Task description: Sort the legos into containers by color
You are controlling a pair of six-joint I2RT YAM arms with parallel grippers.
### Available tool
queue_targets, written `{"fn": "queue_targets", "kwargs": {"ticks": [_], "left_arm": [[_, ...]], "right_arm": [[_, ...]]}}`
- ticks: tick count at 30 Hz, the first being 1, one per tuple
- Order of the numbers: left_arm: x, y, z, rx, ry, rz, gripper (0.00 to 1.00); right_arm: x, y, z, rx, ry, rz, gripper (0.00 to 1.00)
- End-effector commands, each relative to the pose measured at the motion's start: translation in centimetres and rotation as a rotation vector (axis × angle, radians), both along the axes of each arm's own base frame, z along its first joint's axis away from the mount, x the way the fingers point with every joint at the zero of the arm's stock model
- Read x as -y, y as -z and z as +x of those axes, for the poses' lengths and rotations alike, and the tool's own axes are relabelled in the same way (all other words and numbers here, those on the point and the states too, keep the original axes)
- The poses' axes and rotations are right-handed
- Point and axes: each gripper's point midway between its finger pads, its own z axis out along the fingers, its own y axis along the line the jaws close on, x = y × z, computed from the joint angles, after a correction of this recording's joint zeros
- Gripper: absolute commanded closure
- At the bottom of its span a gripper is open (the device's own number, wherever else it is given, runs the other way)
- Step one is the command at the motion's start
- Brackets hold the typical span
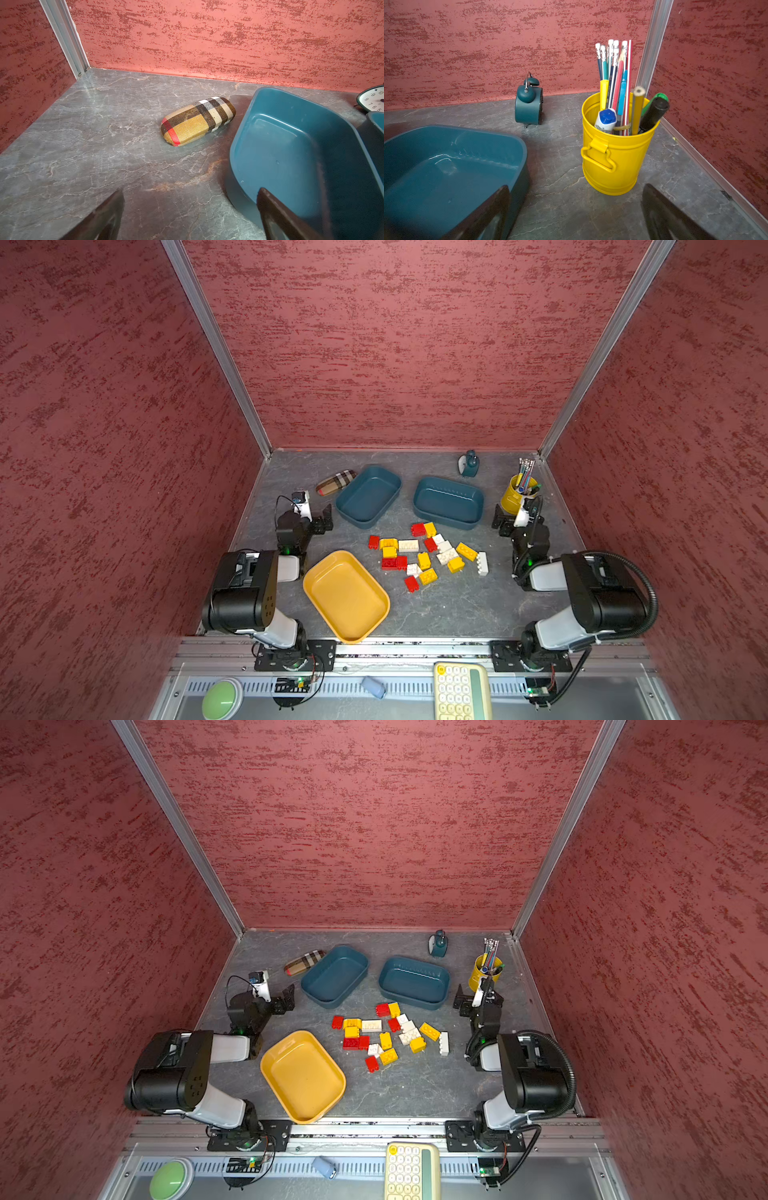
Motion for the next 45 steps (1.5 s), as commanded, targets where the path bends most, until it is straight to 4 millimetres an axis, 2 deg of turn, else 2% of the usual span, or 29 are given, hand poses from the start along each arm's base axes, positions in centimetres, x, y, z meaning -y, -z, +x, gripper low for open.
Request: {"fn": "queue_targets", "kwargs": {"ticks": [1,34,37,41,45], "left_arm": [[0.1,-0.5,0.1,0.019,0.009,0.014,0.01],[0.2,-0.5,0.1,0.018,0.013,0.015,0.01],[0.8,-1.1,-0.2,0.036,0.027,0.036,0.01],[1.2,-3.1,-0.7,0.023,0.000,0.078,0.01],[0.7,-6.1,-1.1,-0.010,-0.092,0.047,0.00]], "right_arm": [[0.6,-0.7,0.0,0.033,0.024,-0.008,0.01],[0.5,-0.6,0.0,0.031,0.020,-0.004,0.01],[-0.3,-1.4,-0.1,0.039,-0.030,-0.022,0.01],[-0.7,-4.2,-0.6,0.055,-0.050,-0.023,0.01],[-1.9,-7.4,-1.6,0.073,-0.116,0.006,0.01]]}}
